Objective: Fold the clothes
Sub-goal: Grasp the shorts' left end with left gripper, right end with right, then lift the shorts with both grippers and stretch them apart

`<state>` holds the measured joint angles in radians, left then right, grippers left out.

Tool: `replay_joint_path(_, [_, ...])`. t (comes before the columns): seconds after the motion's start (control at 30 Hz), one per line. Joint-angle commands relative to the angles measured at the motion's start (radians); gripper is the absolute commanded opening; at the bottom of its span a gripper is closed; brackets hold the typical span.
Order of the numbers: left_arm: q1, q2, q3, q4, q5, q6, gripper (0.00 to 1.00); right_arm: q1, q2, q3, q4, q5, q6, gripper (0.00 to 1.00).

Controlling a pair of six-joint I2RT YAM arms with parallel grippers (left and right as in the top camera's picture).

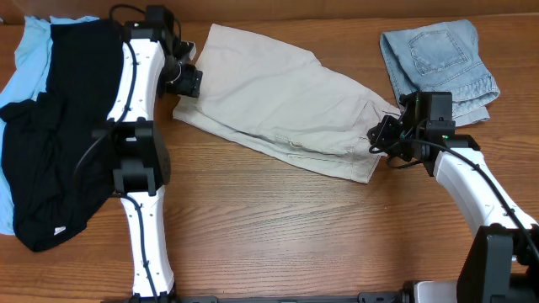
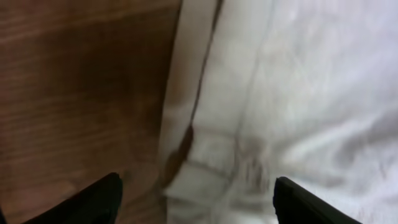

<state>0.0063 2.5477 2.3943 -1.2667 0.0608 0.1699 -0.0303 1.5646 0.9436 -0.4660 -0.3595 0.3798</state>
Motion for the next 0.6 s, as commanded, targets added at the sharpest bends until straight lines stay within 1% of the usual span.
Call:
replay_joint_path(0.0, [-0.007,0.019,0.008,0.017,0.056,-0.040,0.83,-0.005,-0.003,0.023,0.005,0.002,-0.014,0.09])
replay_joint_path(0.17, [-0.009,0.032,0.008,0.010,0.070,-0.039,0.89,-0.005,-0.003,0.023,0.005,0.003,-0.014,0.09])
replay_joint_path(0.27, [-0.009,0.040,0.007,0.006,0.070,-0.039,0.88,-0.005,-0.003,0.024,0.005,0.003,-0.014,0.09])
replay_joint_path(0.47, [-0.015,0.057,0.007,0.008,0.071,-0.040,0.79,-0.005,-0.003,0.023,0.006,0.003,-0.014,0.09])
replay_joint_path(0.5, [-0.017,0.062,0.007,0.008,0.070,-0.040,0.77,-0.005,-0.003,0.023,0.008,0.003,-0.014,0.09])
replay_joint_path(0.57, [-0.020,0.071,0.007,0.007,0.070,-0.039,0.68,-0.005,-0.003,0.023,0.011,0.003,-0.014,0.09])
